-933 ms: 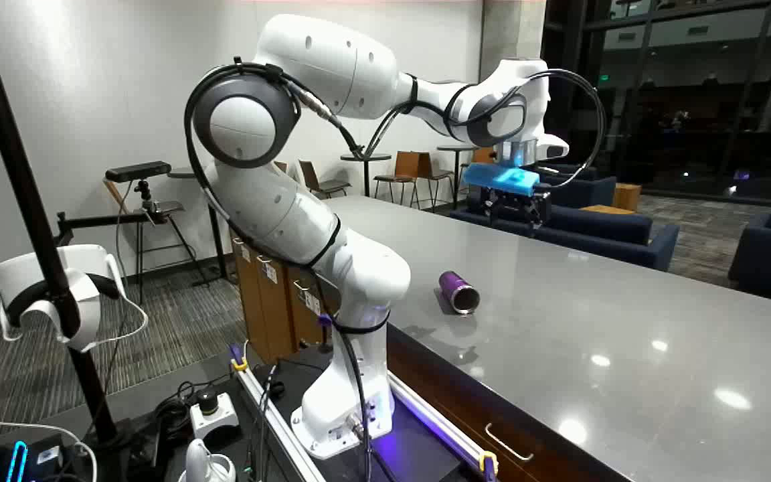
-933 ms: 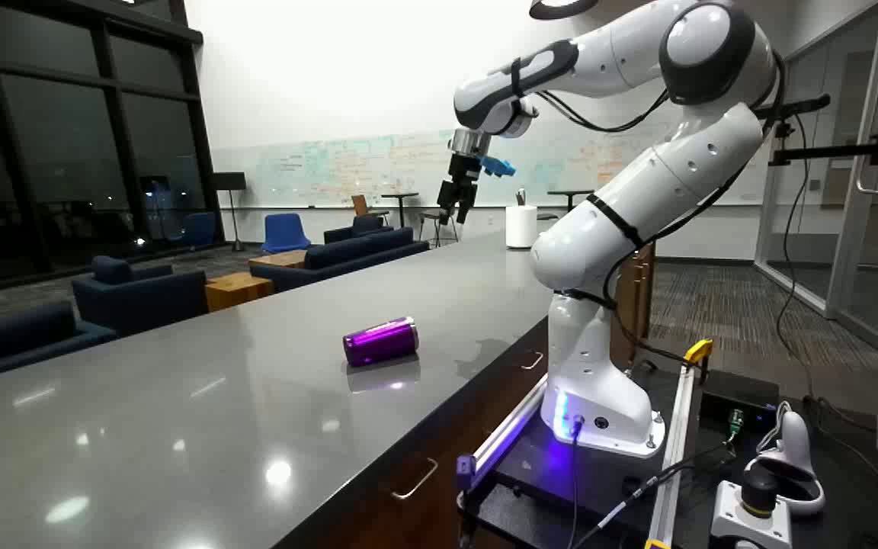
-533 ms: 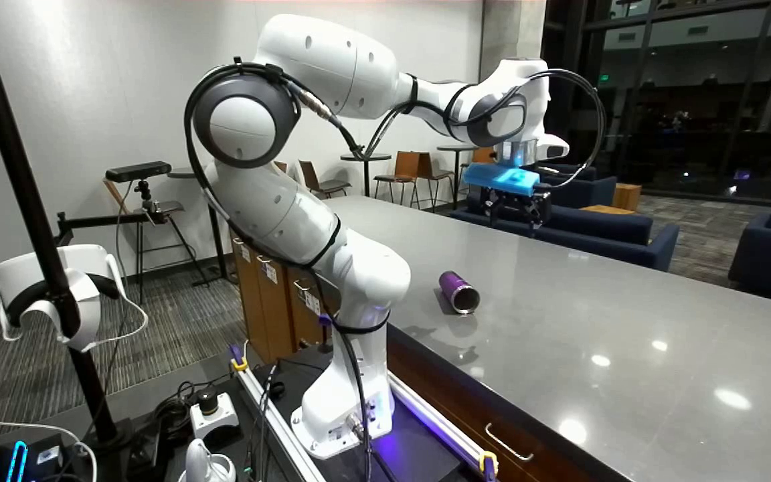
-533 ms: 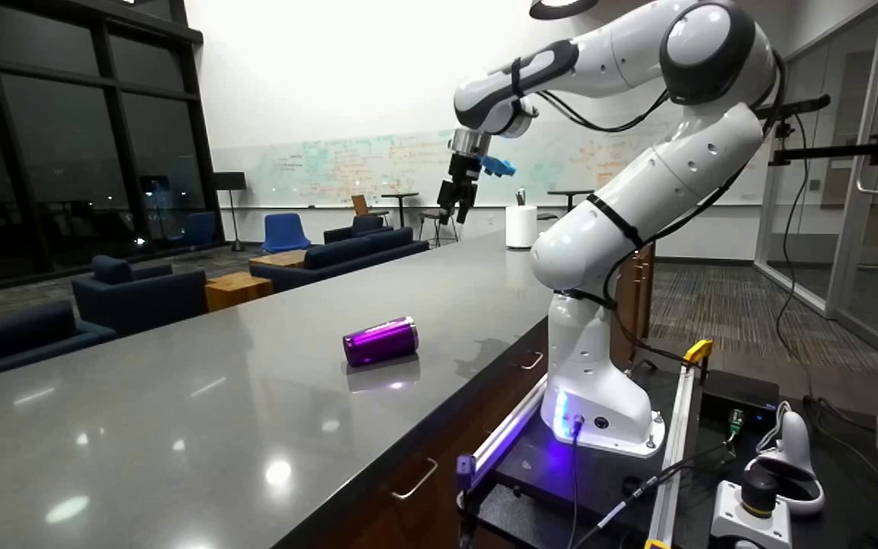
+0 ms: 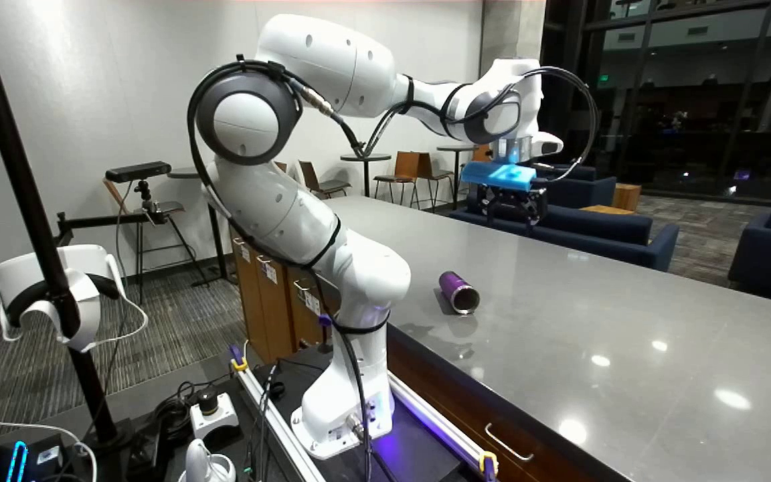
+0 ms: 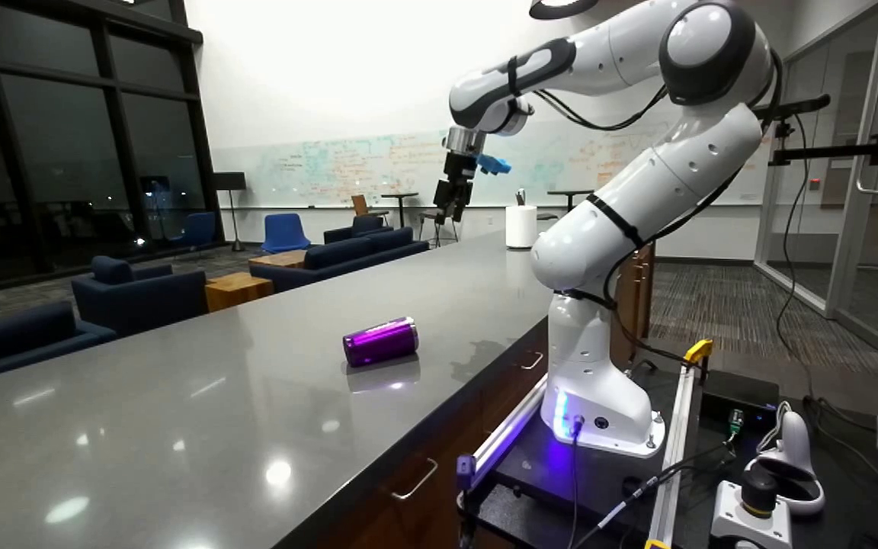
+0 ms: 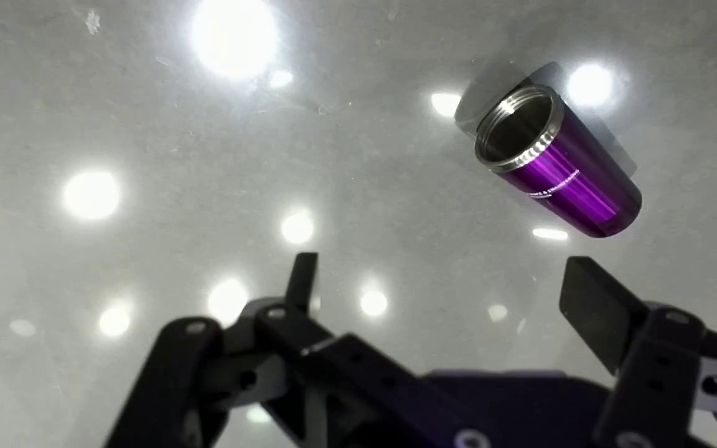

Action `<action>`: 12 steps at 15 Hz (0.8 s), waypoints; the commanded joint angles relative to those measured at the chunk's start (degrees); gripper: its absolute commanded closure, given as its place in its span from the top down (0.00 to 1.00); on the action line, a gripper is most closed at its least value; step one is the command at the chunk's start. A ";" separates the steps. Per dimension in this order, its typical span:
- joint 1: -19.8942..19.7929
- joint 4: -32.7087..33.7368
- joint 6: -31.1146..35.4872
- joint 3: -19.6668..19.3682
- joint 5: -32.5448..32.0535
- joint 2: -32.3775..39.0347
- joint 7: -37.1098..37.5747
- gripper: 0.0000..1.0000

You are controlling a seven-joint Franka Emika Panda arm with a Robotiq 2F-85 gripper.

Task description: Drop the purple flask and then lift it up to make it sit upright

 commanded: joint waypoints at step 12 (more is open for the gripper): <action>9.78 18.26 -1.29 18.41 -0.48 21.02 9.25 1.00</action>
